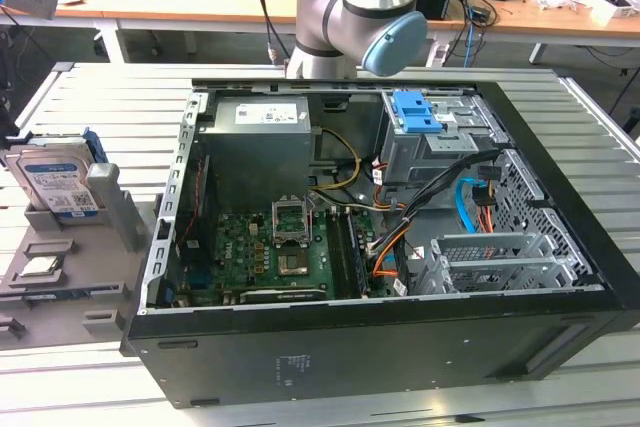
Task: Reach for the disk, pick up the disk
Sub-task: 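Pick up the disk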
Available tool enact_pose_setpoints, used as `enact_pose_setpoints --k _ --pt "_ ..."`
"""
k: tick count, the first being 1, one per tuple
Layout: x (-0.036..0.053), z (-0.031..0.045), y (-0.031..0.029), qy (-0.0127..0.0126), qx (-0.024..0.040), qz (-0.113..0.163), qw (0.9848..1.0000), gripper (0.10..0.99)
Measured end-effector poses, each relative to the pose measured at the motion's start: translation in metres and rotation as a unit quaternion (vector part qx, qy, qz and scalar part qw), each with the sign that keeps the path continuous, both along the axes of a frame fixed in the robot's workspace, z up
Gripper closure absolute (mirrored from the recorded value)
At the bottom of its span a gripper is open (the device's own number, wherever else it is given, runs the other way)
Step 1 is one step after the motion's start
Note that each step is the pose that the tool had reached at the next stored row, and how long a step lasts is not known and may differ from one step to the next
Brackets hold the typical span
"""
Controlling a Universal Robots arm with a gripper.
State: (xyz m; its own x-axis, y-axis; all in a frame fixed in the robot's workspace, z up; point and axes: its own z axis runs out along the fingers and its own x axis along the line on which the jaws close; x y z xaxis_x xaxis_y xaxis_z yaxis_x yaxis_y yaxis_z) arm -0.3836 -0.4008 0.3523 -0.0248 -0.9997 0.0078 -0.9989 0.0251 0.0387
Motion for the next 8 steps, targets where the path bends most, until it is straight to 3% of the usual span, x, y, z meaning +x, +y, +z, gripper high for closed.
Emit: enact_pose_setpoints --k 1,2,3,4,8 --pt "0.0 0.0 0.0 0.0 0.0 0.0 1.0 0.792" --pt "0.0 0.0 0.0 0.0 0.0 0.0 1.0 0.667" --pt "0.0 0.0 0.0 0.0 0.0 0.0 1.0 0.667" --pt "0.0 0.0 0.0 0.0 0.0 0.0 1.0 0.604" --pt "0.0001 -0.0001 0.0011 -0.0001 0.0001 0.0 1.0 0.604"
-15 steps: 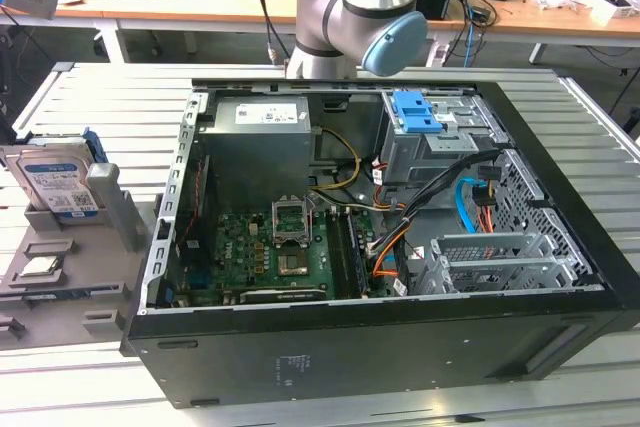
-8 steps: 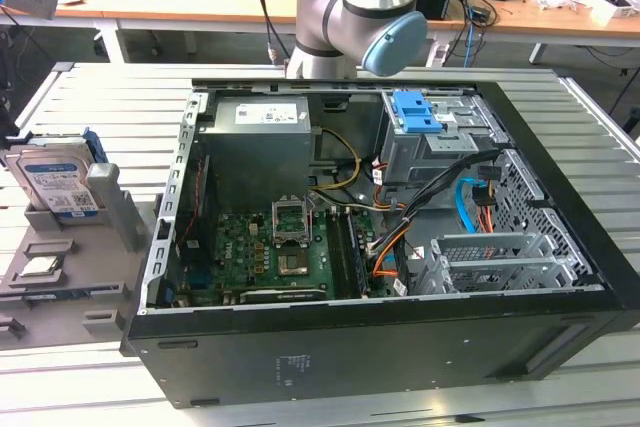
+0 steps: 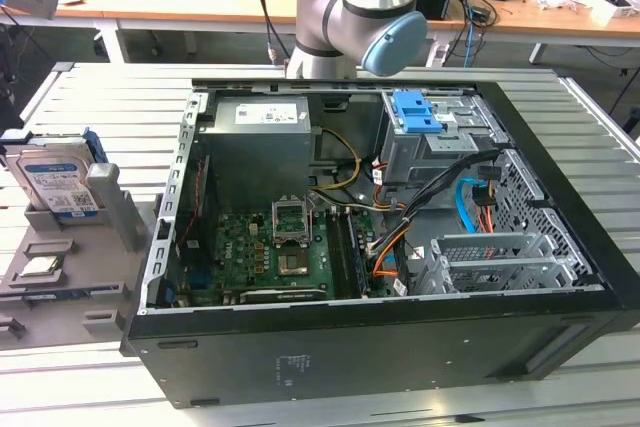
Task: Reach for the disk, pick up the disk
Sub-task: 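Pick up the disk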
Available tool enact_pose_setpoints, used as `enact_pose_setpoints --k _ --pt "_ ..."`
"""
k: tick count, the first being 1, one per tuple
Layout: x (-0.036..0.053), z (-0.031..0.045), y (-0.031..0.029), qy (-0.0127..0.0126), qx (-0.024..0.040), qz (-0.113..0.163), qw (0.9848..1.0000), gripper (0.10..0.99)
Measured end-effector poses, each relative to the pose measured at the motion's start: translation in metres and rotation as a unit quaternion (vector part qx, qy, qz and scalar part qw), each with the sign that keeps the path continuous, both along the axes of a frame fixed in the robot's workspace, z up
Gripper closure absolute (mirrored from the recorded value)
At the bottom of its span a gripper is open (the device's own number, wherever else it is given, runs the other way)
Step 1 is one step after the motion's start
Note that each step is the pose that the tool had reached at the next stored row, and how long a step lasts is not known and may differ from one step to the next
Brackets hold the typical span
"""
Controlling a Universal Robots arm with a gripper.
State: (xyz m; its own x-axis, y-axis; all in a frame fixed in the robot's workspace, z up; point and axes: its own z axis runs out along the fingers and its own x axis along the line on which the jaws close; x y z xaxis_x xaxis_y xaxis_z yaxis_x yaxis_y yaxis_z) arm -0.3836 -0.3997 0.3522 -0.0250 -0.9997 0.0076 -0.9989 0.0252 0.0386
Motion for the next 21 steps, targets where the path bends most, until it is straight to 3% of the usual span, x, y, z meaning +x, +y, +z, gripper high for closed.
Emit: enact_pose_setpoints --k 9,21 --pt "0.0 0.0001 0.019 0.0001 -0.0001 0.0 1.0 0.604" --pt "0.0 -0.0083 0.0201 0.0001 -0.0001 0.0 1.0 0.604"
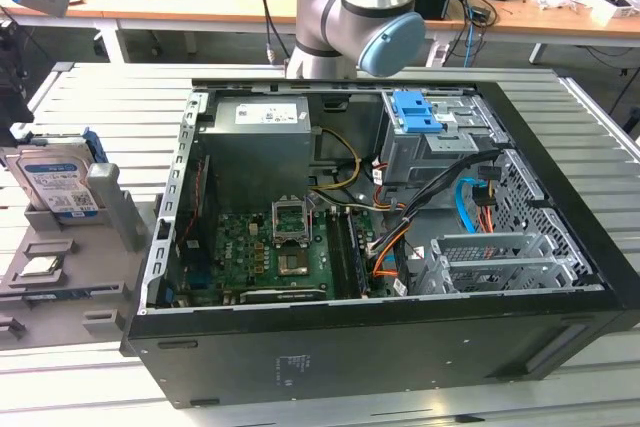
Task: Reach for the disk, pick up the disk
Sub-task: 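Pick up the disk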
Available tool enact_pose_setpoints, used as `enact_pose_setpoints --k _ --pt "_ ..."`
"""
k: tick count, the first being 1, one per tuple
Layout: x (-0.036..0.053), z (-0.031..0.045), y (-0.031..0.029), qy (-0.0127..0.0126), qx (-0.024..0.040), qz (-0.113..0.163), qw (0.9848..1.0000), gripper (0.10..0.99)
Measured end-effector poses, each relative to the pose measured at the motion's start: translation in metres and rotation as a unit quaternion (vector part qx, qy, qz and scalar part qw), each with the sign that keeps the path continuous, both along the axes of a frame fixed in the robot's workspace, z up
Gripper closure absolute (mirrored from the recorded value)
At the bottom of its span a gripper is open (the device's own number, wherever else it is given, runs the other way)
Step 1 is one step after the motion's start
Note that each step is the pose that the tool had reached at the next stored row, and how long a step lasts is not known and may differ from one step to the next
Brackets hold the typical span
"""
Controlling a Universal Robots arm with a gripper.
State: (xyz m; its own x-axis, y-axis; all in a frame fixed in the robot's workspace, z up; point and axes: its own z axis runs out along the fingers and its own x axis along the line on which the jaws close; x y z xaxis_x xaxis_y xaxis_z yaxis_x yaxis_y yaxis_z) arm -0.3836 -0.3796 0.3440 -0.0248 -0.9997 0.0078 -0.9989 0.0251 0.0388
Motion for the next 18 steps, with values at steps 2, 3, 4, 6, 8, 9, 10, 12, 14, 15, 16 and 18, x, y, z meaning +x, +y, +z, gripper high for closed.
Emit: enact_pose_setpoints --k 2,3,4,6,8,9,10,12,14,15,16,18 --pt "0.0 -0.0011 0.0 0.0 0.0 0.0 1.0 0.604" --pt "0.0 -0.0021 0.0 0.0 0.0 0.0 1.0 0.604" --pt "0.0 -0.0026 0.0 0.0 0.0 0.0 1.0 0.604" --pt "0.0 -0.0036 0.0 0.0 0.0 0.0 1.0 0.604" --pt "0.0 -0.0043 0.0 0.0 0.0 0.0 1.0 0.604" --pt "0.0 -0.0046 0.0 0.0 0.0 0.0 1.0 0.604" --pt "0.0 -0.005 0.0 0.0 0.0 0.0 1.0 0.604" --pt "0.0 -0.0058 0.0 0.0 0.0 0.0 1.0 0.604" --pt "0.0 -0.0066 0.0 0.0 0.0 0.0 1.0 0.604" --pt "0.0 -0.0074 0.0 -0.0001 0.0 0.0 1.0 0.604" --pt "0.0 -0.0083 0.0 0.0 0.0 0.0 1.0 0.604" --pt "0.0 -0.0102 0.0 0.0 0.0 0.0 1.0 0.604"
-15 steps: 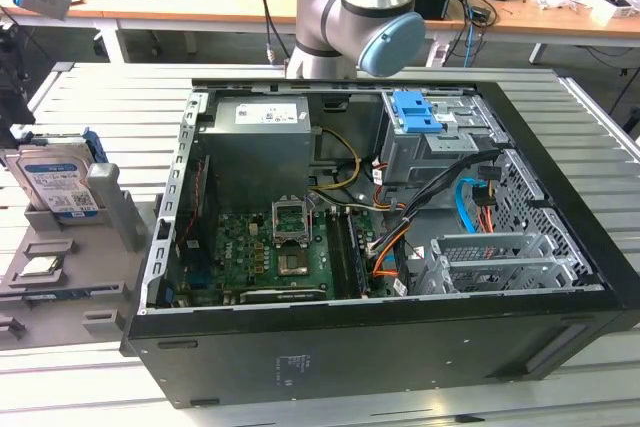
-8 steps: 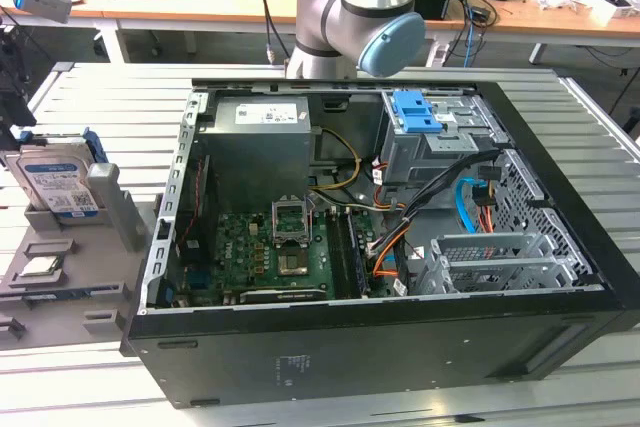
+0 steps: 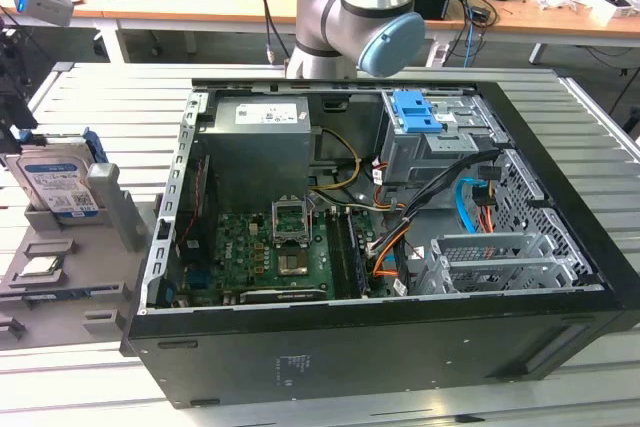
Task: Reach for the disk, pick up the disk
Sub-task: 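Pick up the disk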
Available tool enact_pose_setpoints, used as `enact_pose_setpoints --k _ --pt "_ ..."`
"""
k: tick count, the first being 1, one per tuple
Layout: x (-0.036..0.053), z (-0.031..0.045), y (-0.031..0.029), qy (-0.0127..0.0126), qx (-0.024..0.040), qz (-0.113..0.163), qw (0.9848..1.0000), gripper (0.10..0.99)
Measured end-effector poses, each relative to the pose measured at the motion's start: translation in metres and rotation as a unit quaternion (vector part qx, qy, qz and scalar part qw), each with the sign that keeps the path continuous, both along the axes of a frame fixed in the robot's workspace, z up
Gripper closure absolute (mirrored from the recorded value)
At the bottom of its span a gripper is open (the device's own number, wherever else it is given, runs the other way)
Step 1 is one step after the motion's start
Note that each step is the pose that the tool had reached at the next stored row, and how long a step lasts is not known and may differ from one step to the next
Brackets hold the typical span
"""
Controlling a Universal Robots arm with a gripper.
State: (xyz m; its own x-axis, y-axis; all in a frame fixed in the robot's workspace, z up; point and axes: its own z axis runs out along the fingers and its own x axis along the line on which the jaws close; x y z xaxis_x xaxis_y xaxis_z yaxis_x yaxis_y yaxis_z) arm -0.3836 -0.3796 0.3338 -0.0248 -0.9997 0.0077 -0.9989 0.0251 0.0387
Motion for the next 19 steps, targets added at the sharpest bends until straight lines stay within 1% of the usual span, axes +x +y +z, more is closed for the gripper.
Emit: enact_pose_setpoints --k 5,7,10,11,12,13,15,19 --pt "0.0 -0.0075 0.0 0.0 0.0 0.0 1.0 0.604" --pt "-0.0004 -0.0081 0.0001 0.0001 -0.0001 0.003 1.0 0.604" --pt "-0.0011 -0.0091 0.0009 0.0 0.0 0.016 0.9999 0.604" --pt "-0.0017 -0.01 0.0021 0.0 0.0 0.024 0.9997 0.604" --pt "-0.003 -0.0127 0.005 0.0 -0.0001 0.027 0.9996 0.604" --pt "-0.0039 -0.015 0.0061 0.0 0.0 0.027 0.9996 0.604" --pt "-0.0059 -0.0201 0.0072 0.0 -0.0003 0.027 0.9996 0.604" --pt "-0.0069 -0.0247 0.0072 0.0 -0.0006 0.026 0.9996 0.604"
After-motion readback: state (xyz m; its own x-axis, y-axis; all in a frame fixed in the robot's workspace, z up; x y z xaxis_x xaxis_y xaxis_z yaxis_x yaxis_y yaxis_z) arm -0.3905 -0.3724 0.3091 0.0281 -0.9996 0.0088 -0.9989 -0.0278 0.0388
